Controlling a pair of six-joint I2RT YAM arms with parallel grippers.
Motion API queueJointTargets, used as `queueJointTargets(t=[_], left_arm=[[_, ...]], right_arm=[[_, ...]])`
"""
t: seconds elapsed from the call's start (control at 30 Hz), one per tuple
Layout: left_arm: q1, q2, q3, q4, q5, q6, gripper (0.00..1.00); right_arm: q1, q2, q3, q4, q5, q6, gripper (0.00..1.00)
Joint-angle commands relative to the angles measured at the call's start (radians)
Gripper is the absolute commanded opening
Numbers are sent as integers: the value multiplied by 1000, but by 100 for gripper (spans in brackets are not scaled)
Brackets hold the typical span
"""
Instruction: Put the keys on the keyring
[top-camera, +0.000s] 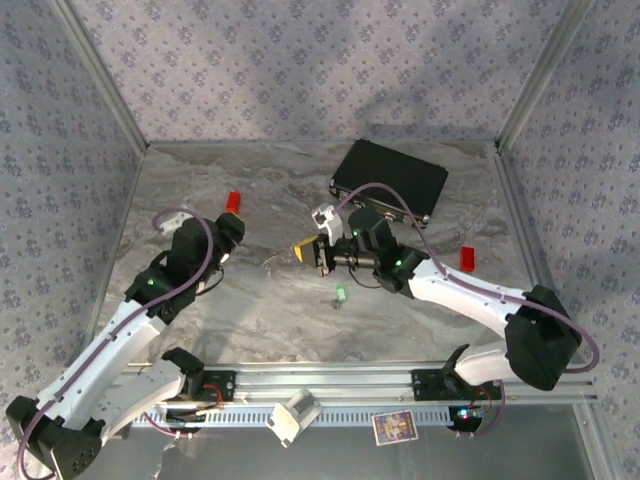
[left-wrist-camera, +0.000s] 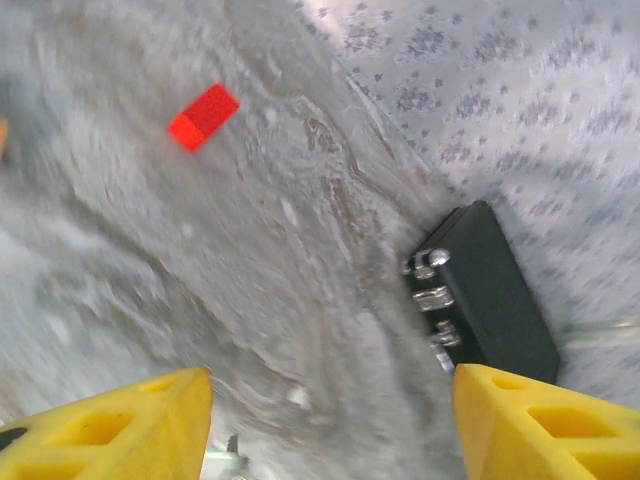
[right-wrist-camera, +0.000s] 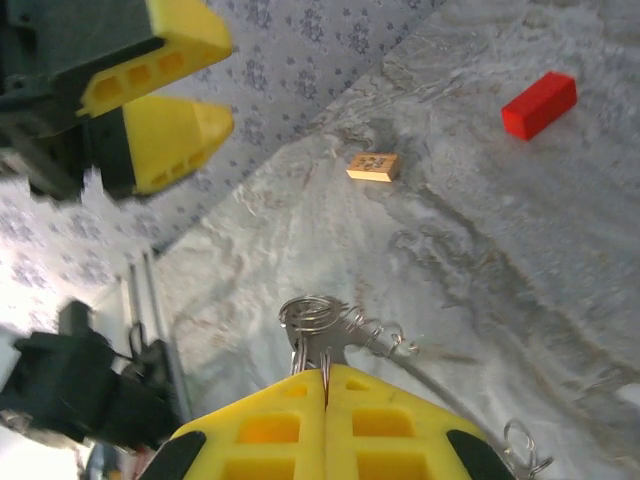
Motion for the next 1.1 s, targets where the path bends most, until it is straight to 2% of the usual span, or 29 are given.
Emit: queueJointTargets(t=[0.0,0.07,0.13,0.23,0.3,0.47,0.6,0.8,1.07], left_arm=[[13,2,-9,100,74,531,62],[13,9,0,111,146,662,62],[13,16,8,130,263,796,59],[13,5,-26,178,423,952,56],[12,-1,-58,212,475,1018,54],[10,-1,-114,287,675,1222,40],[8,17,-132,315,733,1285,37],[7,49,-183,403,933,1301,37],[-13,110,-209,438,1074,1359,37]], right_arm=[[0,-30,56,-204,-27,-358,0],[1,-38,77,-272,-19,-508,0],[13,-41,105,-349,28,-645,0],[31,-44,118,-388,166,-734,0],[35,-50,109,-370,219,-742,0],[15,-95,48,-288,75,-740,0],[-46,-124,-6,-212,-147,-719,0],[-78,-113,2,-216,-271,-718,0],[-89,-110,19,-213,-358,-715,0]])
